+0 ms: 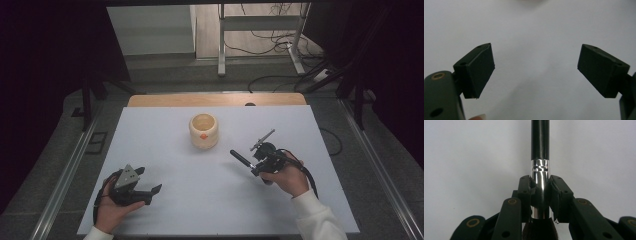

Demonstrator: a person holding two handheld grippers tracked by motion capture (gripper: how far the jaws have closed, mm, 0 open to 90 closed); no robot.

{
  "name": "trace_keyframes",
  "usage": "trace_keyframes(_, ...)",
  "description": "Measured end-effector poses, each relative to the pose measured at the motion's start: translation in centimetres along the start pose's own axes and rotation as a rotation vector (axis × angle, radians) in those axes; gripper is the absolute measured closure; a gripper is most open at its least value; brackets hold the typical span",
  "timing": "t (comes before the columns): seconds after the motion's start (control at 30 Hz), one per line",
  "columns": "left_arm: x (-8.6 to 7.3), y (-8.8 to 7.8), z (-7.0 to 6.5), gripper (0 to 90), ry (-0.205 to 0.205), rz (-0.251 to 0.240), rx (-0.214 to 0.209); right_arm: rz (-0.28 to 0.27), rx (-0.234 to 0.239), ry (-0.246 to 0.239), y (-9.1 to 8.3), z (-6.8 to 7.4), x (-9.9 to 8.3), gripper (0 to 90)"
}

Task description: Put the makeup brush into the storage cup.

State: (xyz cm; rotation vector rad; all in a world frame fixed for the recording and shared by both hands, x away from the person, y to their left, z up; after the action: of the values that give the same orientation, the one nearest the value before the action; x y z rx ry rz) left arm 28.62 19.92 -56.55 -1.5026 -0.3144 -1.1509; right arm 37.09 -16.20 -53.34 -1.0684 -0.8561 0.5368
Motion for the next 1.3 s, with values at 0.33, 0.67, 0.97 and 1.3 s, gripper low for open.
trace_keyframes(0.33, 0.5, 0.0, -0.6, 17.8, 0.012, -0.023, -0.042, -0.018, 0.016, -0.028, -0.1, 1.0, 0.5, 71.1)
trace_keyframes(0.67, 1.1, 0.1, -1.4, 19.5, 0.058, -0.023, -0.050, -0.019, 0.023, -0.046, 0.0, 1.6, 0.9, 71.1)
trace_keyframes(0.97, 1.5, 0.1, -1.9, 16.7, 0.072, -0.009, -0.028, -0.013, 0.023, -0.080, 0.4, 2.2, 1.3, 71.1)
trace_keyframes(1.3, 2.6, 0.4, -3.2, 16.5, 0.148, -0.030, -0.033, 0.000, 0.038, -0.096, 1.0, 2.8, 1.7, 71.1)
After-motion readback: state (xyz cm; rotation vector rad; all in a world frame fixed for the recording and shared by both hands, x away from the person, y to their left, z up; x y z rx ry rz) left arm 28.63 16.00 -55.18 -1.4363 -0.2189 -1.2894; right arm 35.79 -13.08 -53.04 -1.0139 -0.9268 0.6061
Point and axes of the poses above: each handheld gripper's, and its own axes: y roughly forward along the jaws, x roughly out of its top, z roughly to its left, the point moved 8 cm from there along y, roughly forward along the jaws, and after that the axes turned 12 degrees about x, right-handed, at the moved point
